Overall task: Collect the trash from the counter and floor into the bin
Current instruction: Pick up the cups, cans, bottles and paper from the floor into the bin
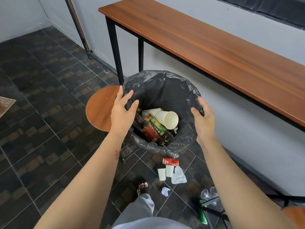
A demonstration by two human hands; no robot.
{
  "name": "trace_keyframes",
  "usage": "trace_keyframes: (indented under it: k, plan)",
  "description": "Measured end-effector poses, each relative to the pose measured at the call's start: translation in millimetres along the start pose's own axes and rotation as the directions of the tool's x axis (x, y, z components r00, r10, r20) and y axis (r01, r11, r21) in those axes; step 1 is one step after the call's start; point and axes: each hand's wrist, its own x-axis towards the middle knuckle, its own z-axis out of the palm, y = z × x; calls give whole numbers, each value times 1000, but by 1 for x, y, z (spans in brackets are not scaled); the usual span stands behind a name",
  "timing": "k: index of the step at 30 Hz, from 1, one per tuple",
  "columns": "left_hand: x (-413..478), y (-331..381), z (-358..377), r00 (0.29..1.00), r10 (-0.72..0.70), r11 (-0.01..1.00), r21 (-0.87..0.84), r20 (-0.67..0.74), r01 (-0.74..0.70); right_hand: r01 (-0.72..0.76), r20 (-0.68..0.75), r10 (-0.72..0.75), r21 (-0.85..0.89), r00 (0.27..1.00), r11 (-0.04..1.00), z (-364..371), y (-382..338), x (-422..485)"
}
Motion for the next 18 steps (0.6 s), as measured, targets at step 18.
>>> trace_keyframes:
  k: [18]
  plan:
    - [-218,-72,40,975,-217,975,-34,44,218,-88,81,102,-160,992,983,-118,131,-142]
